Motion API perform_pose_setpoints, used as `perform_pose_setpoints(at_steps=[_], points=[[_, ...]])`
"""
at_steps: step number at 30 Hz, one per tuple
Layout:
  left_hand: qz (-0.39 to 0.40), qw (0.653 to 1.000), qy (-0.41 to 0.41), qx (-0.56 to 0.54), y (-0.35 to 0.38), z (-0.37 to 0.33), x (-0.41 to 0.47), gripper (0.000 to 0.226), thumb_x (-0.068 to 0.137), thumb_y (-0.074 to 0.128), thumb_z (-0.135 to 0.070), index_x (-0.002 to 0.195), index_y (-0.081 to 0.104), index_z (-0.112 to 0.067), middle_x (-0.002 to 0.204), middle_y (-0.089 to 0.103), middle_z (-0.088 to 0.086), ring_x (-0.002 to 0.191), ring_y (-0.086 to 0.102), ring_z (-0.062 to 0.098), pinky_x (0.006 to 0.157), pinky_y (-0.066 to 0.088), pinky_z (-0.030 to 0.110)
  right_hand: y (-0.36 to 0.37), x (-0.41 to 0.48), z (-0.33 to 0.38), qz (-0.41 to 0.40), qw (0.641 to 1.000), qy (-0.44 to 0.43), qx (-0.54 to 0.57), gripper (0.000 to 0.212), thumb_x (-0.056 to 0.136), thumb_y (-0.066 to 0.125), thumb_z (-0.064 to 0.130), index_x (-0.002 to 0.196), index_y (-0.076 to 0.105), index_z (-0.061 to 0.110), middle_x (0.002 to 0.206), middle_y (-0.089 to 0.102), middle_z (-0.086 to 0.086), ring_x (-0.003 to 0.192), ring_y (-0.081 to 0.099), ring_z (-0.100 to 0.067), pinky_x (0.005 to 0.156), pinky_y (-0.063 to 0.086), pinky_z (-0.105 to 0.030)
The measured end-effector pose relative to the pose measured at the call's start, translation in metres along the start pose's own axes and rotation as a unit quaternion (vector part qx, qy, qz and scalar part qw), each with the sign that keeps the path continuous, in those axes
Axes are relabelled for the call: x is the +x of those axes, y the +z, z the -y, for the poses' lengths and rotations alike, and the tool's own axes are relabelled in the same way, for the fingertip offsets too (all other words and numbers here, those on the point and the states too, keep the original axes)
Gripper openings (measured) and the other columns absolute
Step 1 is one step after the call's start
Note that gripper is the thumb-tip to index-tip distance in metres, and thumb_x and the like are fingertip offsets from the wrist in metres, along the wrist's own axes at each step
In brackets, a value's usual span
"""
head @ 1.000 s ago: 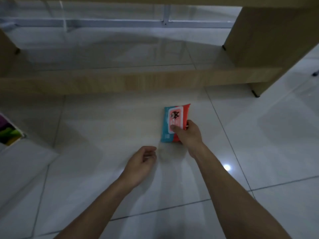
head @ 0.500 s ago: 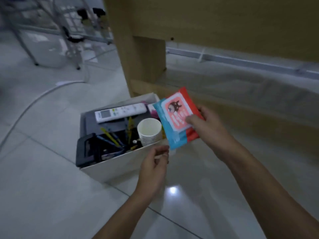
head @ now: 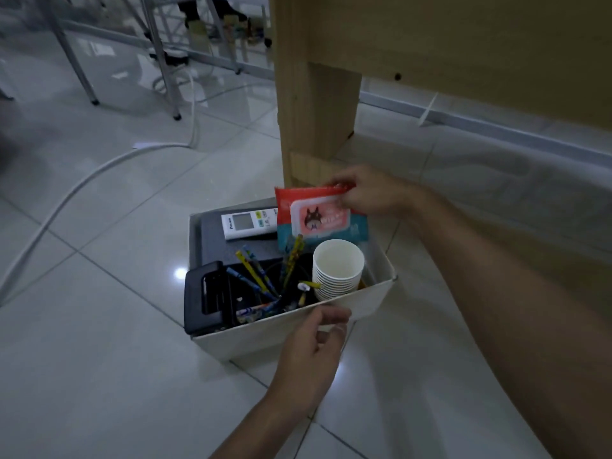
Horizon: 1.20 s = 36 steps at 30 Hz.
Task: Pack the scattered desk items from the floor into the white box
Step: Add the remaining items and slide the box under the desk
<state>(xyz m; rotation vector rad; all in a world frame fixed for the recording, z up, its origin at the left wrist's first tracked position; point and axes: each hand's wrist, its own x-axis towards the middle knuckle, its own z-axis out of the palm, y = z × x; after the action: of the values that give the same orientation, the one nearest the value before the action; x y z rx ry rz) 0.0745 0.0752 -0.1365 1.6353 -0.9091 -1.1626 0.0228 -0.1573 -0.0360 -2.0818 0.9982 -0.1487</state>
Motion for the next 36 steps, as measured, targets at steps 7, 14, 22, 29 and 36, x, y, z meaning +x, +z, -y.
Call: perform_pose_setpoints(at_steps=[7,14,22,29,36], points=[[0.011,1.0,0.003,0.004,-0.011,0.006,0.008,0.024,0.098,0.053,-0.016,0.098,0.07,-0.033,0.093,0.07,0.001,0.088,0.063,0.026,0.07,0.05,0.025,0.032,0.018,-0.012,-0.006,0.978,0.007,-0.211,0.042,0.092,0.063,0.017,0.134,0.056,0.021,0.123,0.053,0.002,0.104,0.052,-0.014,0.086,0.045,-0.03],[-0.048,0.999,-0.003,-0.01,-0.018,0.016,0.008,0.025,0.099,0.053,-0.019,0.091,0.075,-0.028,0.093,0.074,-0.017,0.088,0.066,0.013,0.076,0.054,0.021,0.066,-0.007,-0.04,-0.197,0.977,0.005,0.076,0.035,0.098,0.055,0.015,0.13,0.055,0.027,0.138,0.05,0.003,0.117,0.055,-0.014,0.091,0.057,-0.037],[-0.412,0.885,-0.122,-0.18,-0.048,0.041,-0.018,0.033,0.091,0.053,-0.06,0.1,0.051,-0.028,0.106,0.062,-0.001,0.098,0.062,0.022,0.089,0.055,0.051,0.094,-0.079,-0.057,-0.208,0.953,0.163,0.151,0.053,0.091,0.052,0.003,0.14,0.05,0.022,0.134,0.058,-0.005,0.117,0.055,-0.023,0.088,0.038,-0.027],[-0.333,0.909,-0.067,-0.241,-0.054,0.03,-0.015,0.074,0.089,0.062,-0.053,0.147,0.016,-0.053,0.15,0.034,0.001,0.121,0.054,0.024,0.081,0.06,0.045,0.118,-0.131,-0.044,-0.245,0.954,0.146,0.09,0.079,0.092,0.056,0.008,0.152,0.019,0.045,0.137,0.058,0.0,0.12,0.057,-0.026,0.093,0.049,-0.034],[-0.252,0.964,-0.027,-0.087,-0.039,0.02,-0.002,0.051,0.096,0.055,-0.044,0.141,0.034,-0.032,0.14,0.04,-0.009,0.125,0.046,0.015,0.106,0.044,0.049,0.125,-0.214,-0.072,-0.326,0.919,0.209,0.074,0.055,0.097,0.052,0.011,0.145,0.041,0.035,0.138,0.058,0.002,0.123,0.057,-0.024,0.099,0.049,-0.038]])
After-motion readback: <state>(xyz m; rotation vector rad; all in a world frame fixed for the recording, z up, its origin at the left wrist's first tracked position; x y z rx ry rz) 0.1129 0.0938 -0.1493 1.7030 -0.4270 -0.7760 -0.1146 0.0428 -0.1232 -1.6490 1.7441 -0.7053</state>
